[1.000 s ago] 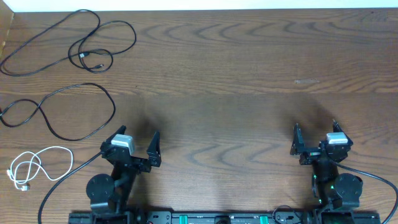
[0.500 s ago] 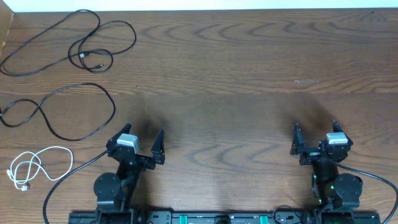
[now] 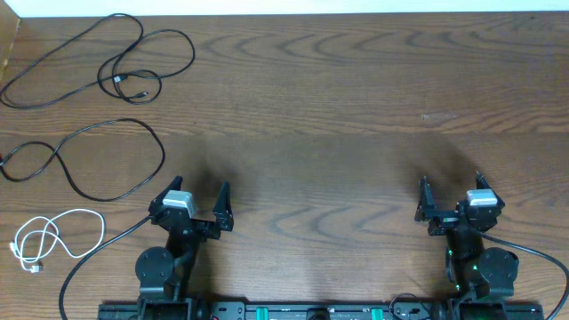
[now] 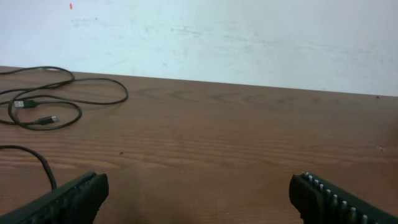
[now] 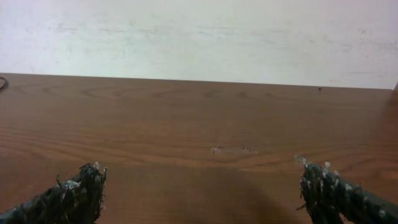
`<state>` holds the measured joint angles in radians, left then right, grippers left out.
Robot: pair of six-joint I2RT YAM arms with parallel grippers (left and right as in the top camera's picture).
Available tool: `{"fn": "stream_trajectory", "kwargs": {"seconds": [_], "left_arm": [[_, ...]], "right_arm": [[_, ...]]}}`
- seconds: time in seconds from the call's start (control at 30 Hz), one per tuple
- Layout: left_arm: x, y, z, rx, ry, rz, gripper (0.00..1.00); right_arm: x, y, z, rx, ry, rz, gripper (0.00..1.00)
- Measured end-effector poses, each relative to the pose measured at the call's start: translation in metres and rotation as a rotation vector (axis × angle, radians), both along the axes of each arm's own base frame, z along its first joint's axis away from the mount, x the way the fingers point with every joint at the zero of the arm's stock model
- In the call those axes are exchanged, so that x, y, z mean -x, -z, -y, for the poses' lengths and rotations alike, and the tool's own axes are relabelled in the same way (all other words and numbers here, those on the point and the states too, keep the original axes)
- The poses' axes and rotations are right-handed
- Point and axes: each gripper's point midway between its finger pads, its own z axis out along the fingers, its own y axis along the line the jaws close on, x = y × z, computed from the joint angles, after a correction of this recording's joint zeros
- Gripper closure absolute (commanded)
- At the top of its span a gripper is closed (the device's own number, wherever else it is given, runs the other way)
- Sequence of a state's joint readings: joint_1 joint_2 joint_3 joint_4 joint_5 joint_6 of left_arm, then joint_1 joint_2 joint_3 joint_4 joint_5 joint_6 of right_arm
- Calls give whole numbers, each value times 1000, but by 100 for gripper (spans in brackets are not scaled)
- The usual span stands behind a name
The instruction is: Untangle cables
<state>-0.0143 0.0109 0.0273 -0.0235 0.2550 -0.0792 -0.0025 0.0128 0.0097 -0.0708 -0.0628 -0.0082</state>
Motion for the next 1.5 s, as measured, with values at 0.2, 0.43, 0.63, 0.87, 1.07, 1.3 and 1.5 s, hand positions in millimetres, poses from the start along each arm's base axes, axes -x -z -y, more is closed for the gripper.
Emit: {"fn": "stream_trajectory", "kwargs": {"seconds": [0.2, 0.43, 0.63, 0.87, 1.07, 1.3, 1.5], "left_arm": [[0, 0, -2, -1, -11, -1, 2], [-2, 2, -11, -8, -63, -6, 2], [-2, 2, -14, -61, -76, 1, 2], [-3, 3, -18, -93, -96, 3, 2], [-3, 3, -18, -93, -96, 2, 2], [-3, 3, -18, -95, -96, 4, 2], [-3, 3, -18, -96, -96, 4, 2]], "right_arm": [[0, 0, 0, 0, 0, 0, 1], [0, 0, 0, 0, 0, 0, 1], [0, 0, 0, 0, 0, 0, 1], [0, 0, 0, 0, 0, 0, 1], [0, 0, 0, 0, 0, 0, 1], [0, 0, 0, 0, 0, 0, 1], [0, 0, 0, 0, 0, 0, 1]]}}
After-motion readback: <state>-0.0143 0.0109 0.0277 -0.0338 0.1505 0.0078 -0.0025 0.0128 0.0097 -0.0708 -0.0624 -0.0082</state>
